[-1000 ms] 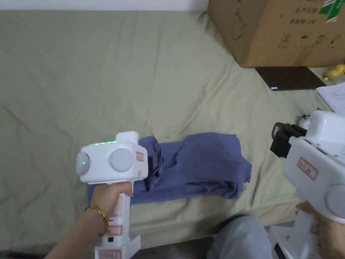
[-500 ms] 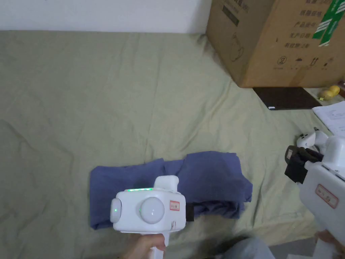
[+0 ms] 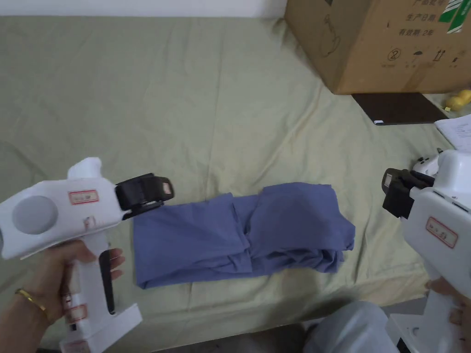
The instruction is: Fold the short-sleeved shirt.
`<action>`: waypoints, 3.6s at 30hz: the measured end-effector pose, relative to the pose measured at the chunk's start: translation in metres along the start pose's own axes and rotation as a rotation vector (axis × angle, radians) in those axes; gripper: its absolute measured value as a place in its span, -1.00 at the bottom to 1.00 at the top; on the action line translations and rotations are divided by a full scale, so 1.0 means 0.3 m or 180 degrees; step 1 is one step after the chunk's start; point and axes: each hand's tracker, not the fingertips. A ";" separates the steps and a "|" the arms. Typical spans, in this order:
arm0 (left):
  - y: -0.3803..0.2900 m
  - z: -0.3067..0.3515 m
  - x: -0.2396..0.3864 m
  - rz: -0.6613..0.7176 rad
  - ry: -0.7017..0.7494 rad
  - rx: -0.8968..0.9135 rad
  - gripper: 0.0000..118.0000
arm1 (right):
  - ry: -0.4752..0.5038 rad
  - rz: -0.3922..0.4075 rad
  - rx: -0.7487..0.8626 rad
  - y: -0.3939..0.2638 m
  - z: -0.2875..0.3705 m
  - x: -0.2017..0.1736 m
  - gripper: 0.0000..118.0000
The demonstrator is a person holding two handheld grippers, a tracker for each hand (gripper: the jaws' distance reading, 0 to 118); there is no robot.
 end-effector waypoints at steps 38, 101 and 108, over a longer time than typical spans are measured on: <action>0.037 0.171 -0.058 0.0222 0.1289 -0.0361 -0.88 | 0.0103 -0.0055 -0.0272 -0.034 -0.083 0.003 -1.00; -0.353 -0.367 0.326 -0.0964 0.0664 -0.0656 -1.00 | 0.0181 -0.0188 -0.0066 0.010 -0.005 0.004 -1.00; -0.218 -0.123 0.402 -0.1123 0.0435 0.0185 -1.00 | 0.0418 -0.0111 0.0006 0.041 -0.010 -0.099 -1.00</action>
